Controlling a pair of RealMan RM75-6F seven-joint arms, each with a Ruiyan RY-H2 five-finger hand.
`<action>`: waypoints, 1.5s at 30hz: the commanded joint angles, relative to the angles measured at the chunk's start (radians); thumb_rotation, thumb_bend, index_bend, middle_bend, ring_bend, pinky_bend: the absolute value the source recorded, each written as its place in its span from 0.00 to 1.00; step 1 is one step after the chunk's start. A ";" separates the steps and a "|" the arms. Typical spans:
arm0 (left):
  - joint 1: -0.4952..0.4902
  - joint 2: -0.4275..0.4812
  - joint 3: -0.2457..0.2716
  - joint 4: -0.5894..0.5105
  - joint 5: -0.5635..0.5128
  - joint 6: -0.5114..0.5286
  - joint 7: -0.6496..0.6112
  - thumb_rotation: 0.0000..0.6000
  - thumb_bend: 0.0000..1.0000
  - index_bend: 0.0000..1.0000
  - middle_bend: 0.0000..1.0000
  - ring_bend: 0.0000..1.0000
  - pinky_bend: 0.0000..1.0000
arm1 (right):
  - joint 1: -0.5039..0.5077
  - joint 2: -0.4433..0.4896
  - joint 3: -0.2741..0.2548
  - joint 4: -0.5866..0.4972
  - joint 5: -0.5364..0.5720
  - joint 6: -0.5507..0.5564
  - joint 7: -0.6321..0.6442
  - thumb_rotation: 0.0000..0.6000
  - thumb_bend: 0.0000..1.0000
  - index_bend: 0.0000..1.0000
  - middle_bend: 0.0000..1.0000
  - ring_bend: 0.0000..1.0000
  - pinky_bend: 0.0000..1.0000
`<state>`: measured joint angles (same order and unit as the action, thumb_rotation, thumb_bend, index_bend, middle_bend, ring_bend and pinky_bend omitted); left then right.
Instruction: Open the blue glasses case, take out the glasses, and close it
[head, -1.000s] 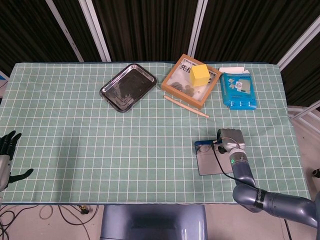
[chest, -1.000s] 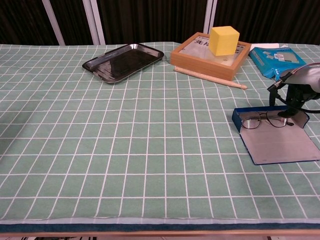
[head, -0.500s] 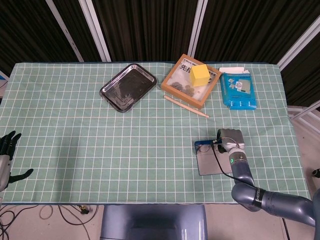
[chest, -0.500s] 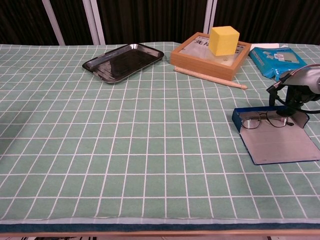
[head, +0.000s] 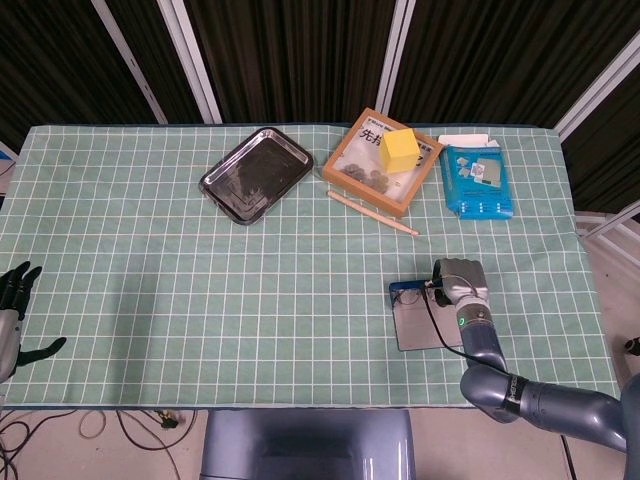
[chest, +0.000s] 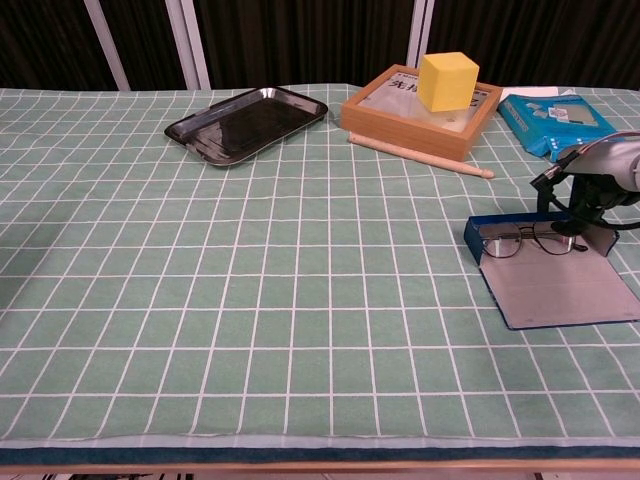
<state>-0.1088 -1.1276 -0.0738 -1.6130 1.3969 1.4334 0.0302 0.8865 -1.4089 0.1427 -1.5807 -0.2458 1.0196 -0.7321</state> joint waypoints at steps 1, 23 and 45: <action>0.000 0.000 0.000 0.000 -0.001 -0.001 -0.001 1.00 0.00 0.00 0.00 0.00 0.00 | 0.001 -0.001 0.001 0.000 0.002 0.000 0.000 1.00 0.51 0.42 0.90 0.99 1.00; 0.002 0.006 -0.001 -0.001 0.003 0.002 -0.017 1.00 0.00 0.00 0.00 0.00 0.00 | 0.004 -0.015 0.007 0.006 0.018 0.012 -0.006 1.00 0.52 0.48 0.91 0.99 1.00; 0.000 0.017 0.001 -0.006 0.009 -0.005 -0.045 1.00 0.00 0.00 0.00 0.00 0.00 | -0.004 -0.010 0.112 -0.049 0.066 0.049 0.093 1.00 0.52 0.48 0.91 0.99 1.00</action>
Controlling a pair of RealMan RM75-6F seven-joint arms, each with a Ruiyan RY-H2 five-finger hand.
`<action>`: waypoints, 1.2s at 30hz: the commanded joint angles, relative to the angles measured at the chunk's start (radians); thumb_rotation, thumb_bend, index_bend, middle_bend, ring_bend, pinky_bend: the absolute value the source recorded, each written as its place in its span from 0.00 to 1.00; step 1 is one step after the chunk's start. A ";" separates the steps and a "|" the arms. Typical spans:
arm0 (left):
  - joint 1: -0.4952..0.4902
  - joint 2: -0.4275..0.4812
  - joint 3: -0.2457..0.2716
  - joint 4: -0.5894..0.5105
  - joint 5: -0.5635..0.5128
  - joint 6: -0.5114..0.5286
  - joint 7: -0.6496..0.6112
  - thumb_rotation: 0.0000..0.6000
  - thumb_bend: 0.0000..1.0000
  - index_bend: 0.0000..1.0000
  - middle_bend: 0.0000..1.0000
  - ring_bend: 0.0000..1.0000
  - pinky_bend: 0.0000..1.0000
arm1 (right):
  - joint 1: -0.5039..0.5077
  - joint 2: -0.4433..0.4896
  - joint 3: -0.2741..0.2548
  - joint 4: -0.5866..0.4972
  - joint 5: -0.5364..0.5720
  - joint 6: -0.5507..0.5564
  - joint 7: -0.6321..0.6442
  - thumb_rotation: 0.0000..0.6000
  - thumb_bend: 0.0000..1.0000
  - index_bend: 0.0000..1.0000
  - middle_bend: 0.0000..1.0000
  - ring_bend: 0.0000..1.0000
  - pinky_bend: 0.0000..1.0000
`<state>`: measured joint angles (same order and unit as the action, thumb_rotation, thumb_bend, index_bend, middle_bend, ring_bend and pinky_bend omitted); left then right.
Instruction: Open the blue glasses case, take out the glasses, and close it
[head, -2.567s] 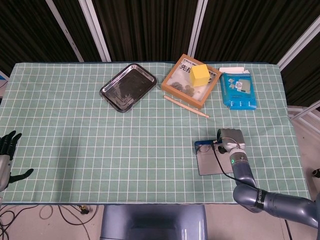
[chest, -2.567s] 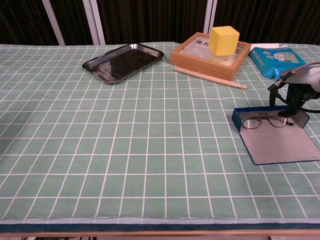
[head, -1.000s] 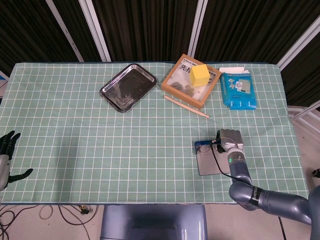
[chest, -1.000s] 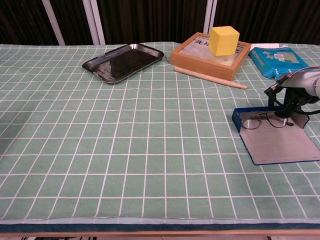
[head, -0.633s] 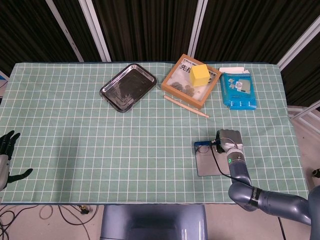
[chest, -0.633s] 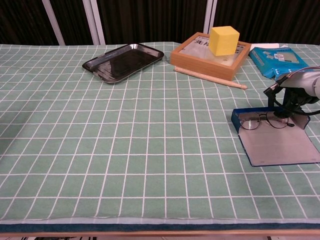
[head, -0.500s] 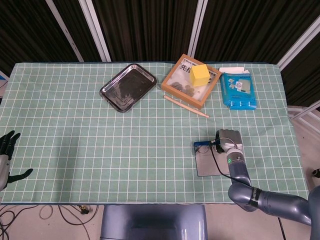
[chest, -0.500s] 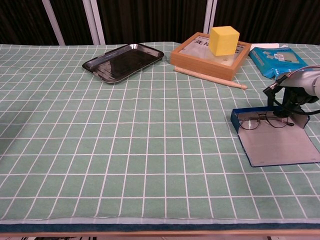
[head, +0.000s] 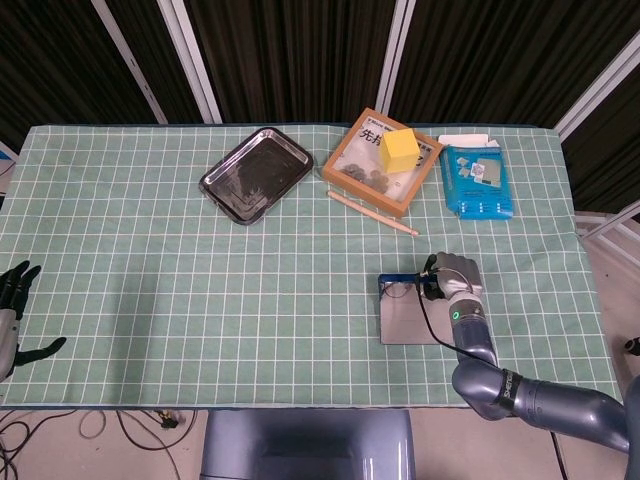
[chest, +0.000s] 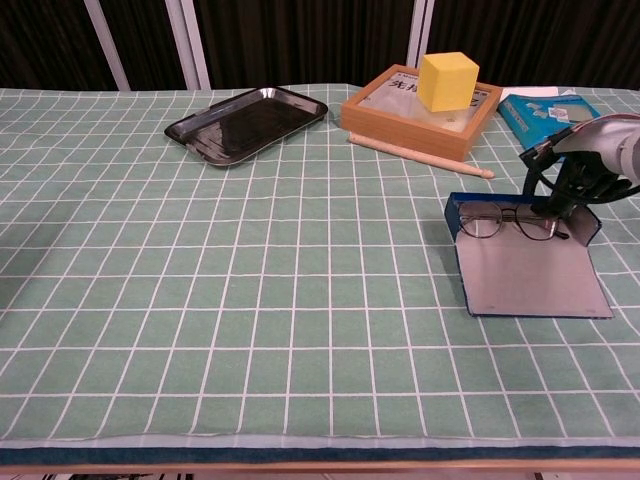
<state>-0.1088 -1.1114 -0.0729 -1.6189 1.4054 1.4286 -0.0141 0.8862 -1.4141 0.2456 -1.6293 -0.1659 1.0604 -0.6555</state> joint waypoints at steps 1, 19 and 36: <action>0.000 0.001 0.001 0.000 0.001 0.000 -0.001 1.00 0.00 0.00 0.00 0.00 0.00 | -0.006 -0.009 0.013 0.001 -0.023 0.013 0.026 1.00 0.52 0.48 0.91 0.99 1.00; 0.000 0.002 0.003 -0.003 0.003 -0.001 -0.001 1.00 0.00 0.00 0.00 0.00 0.00 | -0.071 -0.133 0.035 0.084 -0.265 0.107 0.196 1.00 0.52 0.48 0.91 0.99 1.00; 0.000 0.004 0.003 -0.004 0.002 -0.002 -0.009 1.00 0.00 0.00 0.00 0.00 0.00 | -0.115 -0.295 0.046 0.248 -0.493 0.212 0.274 1.00 0.52 0.48 0.91 0.99 1.00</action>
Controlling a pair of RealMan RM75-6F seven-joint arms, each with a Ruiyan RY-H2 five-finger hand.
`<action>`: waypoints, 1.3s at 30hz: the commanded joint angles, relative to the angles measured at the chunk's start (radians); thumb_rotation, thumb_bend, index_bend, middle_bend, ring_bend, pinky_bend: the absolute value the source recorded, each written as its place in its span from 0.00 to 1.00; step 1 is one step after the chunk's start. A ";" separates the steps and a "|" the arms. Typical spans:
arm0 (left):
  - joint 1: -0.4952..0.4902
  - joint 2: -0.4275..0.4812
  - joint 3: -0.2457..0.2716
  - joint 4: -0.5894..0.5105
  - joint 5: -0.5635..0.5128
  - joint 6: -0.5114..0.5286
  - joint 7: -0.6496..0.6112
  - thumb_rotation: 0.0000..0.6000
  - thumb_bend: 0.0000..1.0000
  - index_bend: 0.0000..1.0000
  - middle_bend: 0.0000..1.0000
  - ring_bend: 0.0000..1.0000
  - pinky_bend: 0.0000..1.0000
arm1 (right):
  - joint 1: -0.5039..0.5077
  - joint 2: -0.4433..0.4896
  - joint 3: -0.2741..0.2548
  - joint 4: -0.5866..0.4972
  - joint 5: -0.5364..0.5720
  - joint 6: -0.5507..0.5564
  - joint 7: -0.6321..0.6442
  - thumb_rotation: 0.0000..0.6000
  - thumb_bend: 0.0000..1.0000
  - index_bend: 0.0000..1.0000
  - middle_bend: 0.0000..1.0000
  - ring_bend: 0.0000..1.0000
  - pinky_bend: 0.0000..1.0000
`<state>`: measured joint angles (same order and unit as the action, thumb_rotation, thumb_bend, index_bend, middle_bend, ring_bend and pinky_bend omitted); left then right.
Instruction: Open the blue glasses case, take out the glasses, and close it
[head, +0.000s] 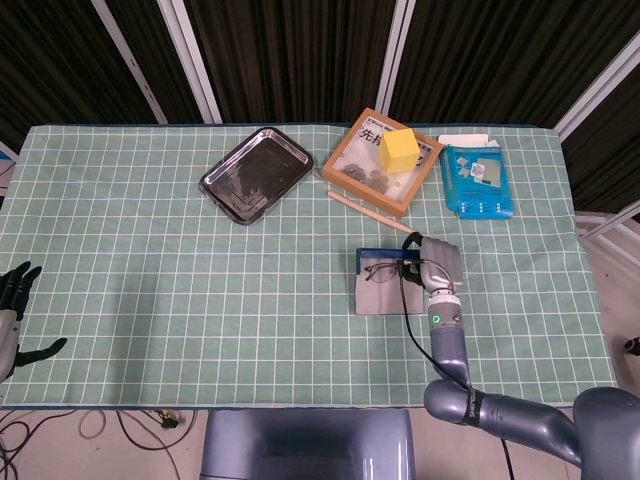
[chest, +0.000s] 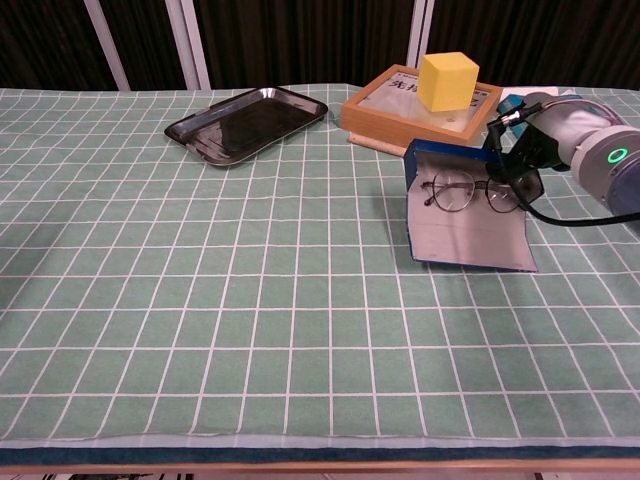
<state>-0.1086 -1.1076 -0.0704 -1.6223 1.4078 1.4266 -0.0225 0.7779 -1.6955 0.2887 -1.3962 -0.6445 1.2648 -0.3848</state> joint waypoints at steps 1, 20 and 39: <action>0.000 0.001 0.000 0.000 0.000 0.000 -0.001 1.00 0.00 0.00 0.00 0.00 0.00 | -0.009 -0.020 0.002 0.025 -0.021 0.009 0.000 1.00 0.52 0.48 0.91 0.99 1.00; 0.000 0.002 0.001 -0.001 0.002 -0.001 -0.005 1.00 0.00 0.00 0.00 0.00 0.00 | -0.028 -0.066 0.056 0.080 -0.056 -0.008 -0.057 1.00 0.52 0.48 0.91 0.99 1.00; 0.000 0.005 0.000 -0.002 0.002 0.000 -0.012 1.00 0.00 0.00 0.00 0.00 0.00 | -0.024 -0.113 0.108 0.113 -0.145 -0.025 0.011 1.00 0.52 0.48 0.91 0.99 1.00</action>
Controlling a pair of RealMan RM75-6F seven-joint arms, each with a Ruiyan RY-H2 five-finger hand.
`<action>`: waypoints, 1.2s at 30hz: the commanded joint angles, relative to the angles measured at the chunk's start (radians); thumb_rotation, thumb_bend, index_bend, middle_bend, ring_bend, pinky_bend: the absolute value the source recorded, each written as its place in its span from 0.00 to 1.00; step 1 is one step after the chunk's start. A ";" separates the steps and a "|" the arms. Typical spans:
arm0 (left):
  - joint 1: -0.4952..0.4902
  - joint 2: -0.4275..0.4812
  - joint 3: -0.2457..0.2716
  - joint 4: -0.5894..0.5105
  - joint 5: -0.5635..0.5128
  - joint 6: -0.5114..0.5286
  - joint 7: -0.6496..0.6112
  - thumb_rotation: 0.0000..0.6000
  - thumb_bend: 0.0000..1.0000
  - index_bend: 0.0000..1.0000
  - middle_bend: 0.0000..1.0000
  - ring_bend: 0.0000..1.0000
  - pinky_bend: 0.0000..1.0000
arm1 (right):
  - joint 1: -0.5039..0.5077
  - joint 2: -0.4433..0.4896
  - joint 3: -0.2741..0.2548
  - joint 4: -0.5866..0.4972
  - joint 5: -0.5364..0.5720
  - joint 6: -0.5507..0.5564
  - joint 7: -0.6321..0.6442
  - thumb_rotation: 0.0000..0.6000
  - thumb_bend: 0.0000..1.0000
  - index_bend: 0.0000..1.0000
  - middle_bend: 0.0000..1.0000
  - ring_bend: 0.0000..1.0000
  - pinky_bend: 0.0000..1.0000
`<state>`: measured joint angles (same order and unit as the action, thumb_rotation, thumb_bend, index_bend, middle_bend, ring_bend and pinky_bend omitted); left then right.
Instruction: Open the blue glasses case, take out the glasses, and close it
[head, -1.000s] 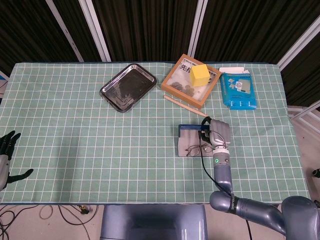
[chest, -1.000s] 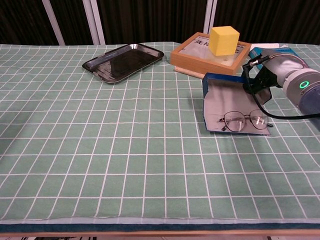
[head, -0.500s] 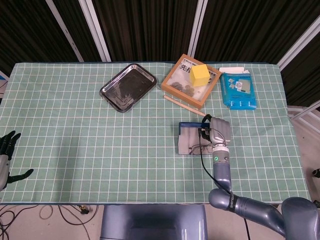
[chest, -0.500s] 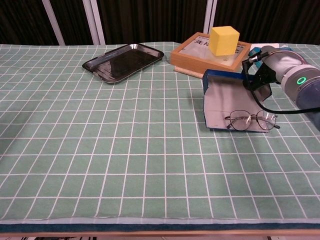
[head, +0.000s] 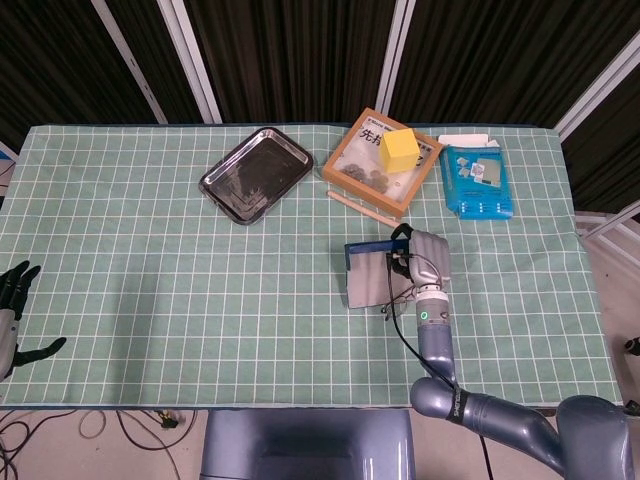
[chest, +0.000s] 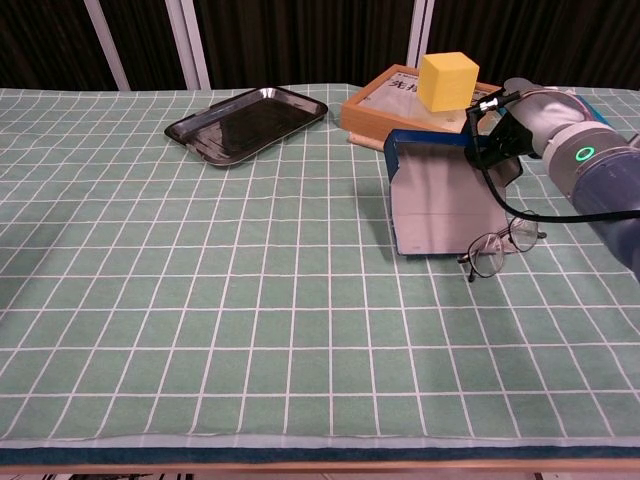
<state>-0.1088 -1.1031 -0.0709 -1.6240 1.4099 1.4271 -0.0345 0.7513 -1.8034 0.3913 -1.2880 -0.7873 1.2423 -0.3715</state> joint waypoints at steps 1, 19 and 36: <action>-0.001 0.000 0.000 0.000 0.001 -0.001 0.000 1.00 0.00 0.00 0.00 0.00 0.00 | 0.003 -0.007 0.009 0.007 -0.001 -0.005 -0.004 1.00 0.52 0.48 0.91 0.99 1.00; -0.002 0.001 0.000 -0.001 -0.001 -0.004 -0.005 1.00 0.00 0.00 0.00 0.00 0.00 | 0.067 -0.087 0.052 0.104 -0.003 -0.065 -0.038 1.00 0.52 0.48 0.91 0.99 1.00; -0.007 0.006 -0.002 -0.005 -0.008 -0.016 -0.019 1.00 0.00 0.00 0.00 0.00 0.00 | 0.190 -0.158 0.127 0.286 0.027 -0.141 -0.097 1.00 0.51 0.47 0.90 0.99 1.00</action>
<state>-0.1154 -1.0971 -0.0730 -1.6291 1.4013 1.4106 -0.0537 0.9356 -1.9561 0.5152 -1.0096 -0.7645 1.1067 -0.4625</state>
